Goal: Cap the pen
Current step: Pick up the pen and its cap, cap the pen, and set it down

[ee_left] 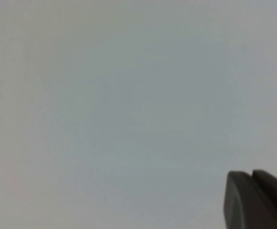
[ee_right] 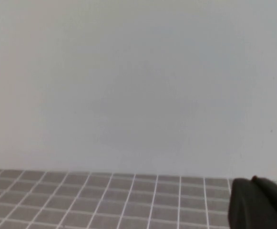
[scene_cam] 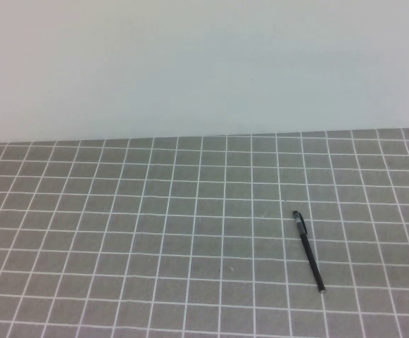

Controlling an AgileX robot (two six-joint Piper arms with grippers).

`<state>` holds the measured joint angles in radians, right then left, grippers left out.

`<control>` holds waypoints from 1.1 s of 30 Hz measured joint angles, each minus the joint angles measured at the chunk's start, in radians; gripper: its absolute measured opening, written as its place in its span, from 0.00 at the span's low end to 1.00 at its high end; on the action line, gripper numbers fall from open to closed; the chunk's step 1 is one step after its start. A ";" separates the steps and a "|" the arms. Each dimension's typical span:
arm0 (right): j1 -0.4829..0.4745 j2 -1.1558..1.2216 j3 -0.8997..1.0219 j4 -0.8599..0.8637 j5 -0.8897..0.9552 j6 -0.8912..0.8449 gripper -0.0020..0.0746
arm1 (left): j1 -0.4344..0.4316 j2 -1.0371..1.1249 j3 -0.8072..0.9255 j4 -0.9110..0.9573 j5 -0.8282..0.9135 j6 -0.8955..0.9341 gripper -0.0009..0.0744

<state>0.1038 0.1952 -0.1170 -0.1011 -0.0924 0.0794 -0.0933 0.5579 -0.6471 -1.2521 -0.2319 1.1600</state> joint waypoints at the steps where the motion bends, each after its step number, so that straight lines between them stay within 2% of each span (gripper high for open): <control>1: 0.000 -0.001 0.020 0.000 -0.010 0.000 0.02 | 0.005 -0.010 0.024 0.147 0.015 -0.132 0.01; 4: 0.002 -0.001 0.064 0.000 -0.020 0.000 0.02 | 0.042 -0.047 0.091 0.522 0.153 -0.450 0.01; 8: 0.037 -0.032 0.125 0.000 -0.091 0.000 0.02 | 0.100 -0.104 0.149 0.869 0.498 -0.807 0.01; 10: 0.043 -0.058 0.155 0.000 -0.144 0.003 0.02 | 0.127 -0.140 0.185 0.904 0.607 -0.866 0.01; 12: 0.043 -0.071 0.152 0.012 -0.112 0.025 0.02 | 0.143 -0.178 0.235 0.899 0.629 -0.875 0.01; 19: 0.042 -0.071 0.152 0.026 -0.018 0.025 0.02 | 0.148 -0.348 0.470 0.893 0.404 -0.878 0.01; 26: 0.042 -0.071 0.152 0.026 0.197 0.023 0.02 | 0.148 -0.502 0.685 0.896 0.399 -0.920 0.01; 30: 0.037 -0.071 0.152 0.026 0.273 0.023 0.02 | 0.148 -0.562 0.690 0.945 0.547 -0.928 0.01; 33: 0.007 -0.087 0.152 0.026 0.341 0.016 0.02 | 0.148 -0.588 0.690 0.952 0.540 -0.926 0.01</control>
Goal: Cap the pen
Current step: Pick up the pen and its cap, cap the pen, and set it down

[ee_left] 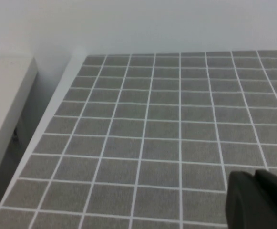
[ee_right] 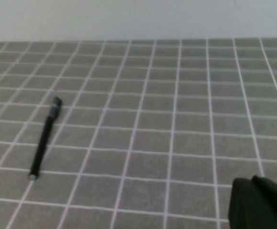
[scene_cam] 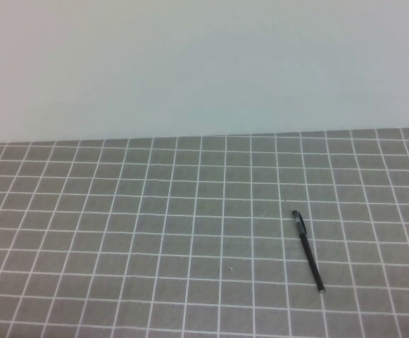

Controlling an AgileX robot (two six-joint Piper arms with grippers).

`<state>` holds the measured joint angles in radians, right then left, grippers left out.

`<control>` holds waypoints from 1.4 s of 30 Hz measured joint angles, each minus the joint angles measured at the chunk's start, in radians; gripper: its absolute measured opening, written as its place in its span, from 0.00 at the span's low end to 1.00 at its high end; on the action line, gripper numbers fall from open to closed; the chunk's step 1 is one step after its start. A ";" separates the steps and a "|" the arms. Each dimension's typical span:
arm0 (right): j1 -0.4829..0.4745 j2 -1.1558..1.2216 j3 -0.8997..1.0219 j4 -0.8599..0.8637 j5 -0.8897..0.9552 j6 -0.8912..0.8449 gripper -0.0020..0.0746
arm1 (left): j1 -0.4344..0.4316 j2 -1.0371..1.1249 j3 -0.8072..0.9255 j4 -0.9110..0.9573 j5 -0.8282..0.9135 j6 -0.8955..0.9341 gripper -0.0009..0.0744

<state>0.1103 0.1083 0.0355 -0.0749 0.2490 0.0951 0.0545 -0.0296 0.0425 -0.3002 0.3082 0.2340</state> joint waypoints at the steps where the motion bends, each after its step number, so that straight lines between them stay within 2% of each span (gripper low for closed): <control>1: -0.011 -0.012 0.000 0.000 0.010 0.000 0.02 | 0.000 0.000 0.000 0.000 0.000 0.000 0.01; 8: -0.056 -0.136 0.000 -0.018 0.041 -0.024 0.02 | 0.000 0.002 0.000 -0.003 0.000 -0.002 0.01; 15: -0.056 -0.137 0.000 -0.072 0.041 -0.026 0.02 | 0.000 0.002 0.000 -0.003 0.000 -0.002 0.01; 42: -0.056 -0.139 0.000 -0.061 0.041 -0.016 0.02 | 0.000 0.002 0.000 -0.011 0.000 0.003 0.01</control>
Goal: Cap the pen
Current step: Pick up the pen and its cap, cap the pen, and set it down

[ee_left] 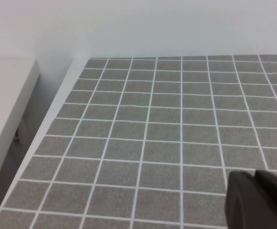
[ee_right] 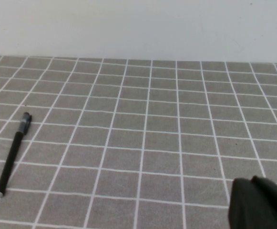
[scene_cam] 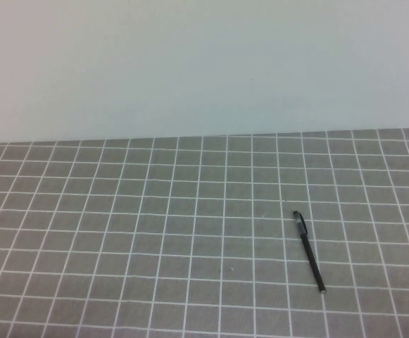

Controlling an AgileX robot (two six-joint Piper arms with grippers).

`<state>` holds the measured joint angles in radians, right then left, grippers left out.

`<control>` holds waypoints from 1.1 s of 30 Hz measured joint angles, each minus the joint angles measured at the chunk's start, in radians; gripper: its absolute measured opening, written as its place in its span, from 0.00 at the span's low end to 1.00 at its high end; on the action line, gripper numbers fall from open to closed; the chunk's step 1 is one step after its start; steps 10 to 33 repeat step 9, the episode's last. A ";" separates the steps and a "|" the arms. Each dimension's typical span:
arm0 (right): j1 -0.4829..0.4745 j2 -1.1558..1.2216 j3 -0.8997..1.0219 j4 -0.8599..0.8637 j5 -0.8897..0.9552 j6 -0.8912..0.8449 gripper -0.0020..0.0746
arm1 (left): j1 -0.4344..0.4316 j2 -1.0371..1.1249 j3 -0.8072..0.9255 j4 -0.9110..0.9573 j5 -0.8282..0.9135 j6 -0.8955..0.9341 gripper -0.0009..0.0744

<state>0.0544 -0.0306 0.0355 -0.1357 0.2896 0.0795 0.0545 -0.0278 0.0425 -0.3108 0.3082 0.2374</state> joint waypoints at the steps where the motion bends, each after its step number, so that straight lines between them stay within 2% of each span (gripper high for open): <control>1: 0.000 0.000 0.000 0.000 0.000 0.000 0.02 | 0.000 0.000 0.000 0.000 0.000 0.000 0.01; 33: 0.000 0.004 0.000 0.000 0.000 0.000 0.02 | 0.000 -0.002 0.000 0.000 0.000 0.000 0.01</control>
